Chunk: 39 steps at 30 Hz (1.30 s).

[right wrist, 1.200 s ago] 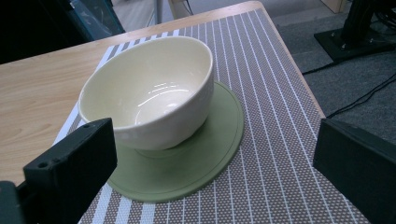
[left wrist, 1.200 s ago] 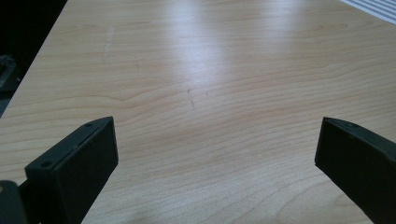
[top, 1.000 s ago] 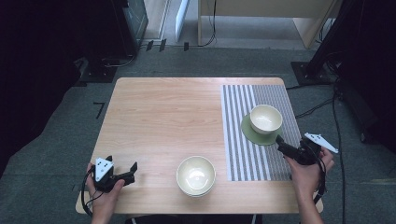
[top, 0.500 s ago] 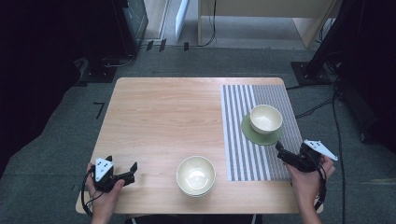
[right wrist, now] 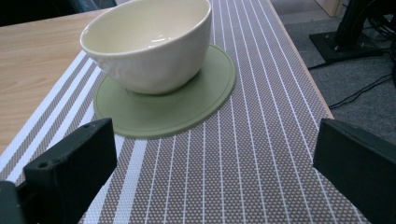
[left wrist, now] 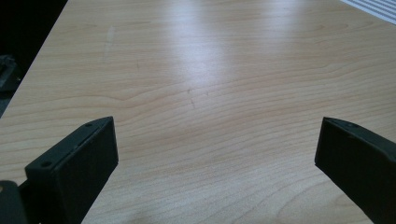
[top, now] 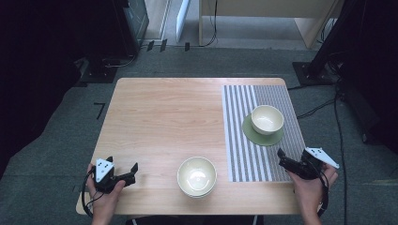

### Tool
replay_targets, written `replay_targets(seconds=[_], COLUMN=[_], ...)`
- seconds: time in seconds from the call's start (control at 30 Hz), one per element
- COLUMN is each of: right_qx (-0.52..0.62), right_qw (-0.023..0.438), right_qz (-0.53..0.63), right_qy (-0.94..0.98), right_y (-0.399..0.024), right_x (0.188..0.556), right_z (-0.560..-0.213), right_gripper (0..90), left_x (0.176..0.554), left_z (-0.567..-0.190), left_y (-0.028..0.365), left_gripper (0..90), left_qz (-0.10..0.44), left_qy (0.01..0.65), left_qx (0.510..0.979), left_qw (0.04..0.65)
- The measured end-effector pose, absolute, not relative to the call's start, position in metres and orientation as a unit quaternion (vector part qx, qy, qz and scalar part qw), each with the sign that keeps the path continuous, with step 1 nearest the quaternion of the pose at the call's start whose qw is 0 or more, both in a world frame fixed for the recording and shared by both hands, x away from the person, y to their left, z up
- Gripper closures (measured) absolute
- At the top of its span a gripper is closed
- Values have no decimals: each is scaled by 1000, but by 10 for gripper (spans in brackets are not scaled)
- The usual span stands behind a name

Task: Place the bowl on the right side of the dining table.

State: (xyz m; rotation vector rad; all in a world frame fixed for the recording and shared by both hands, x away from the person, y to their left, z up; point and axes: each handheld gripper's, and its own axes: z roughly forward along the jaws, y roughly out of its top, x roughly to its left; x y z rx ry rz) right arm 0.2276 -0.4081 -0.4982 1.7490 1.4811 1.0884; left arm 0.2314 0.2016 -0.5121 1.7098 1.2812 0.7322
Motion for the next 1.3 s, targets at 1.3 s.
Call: replay_targets(seconds=[1.3], right_qx=[660], right_qw=[271], right_qz=[396], right_qy=[579], right_y=[-410], right_x=[206], right_z=[-521], right_gripper=[5], left_x=[232], left_z=[-512], left_y=[202], left_gripper=[0], left_qz=[290], left_qy=[513], left_qx=[686], left_qw=[427])
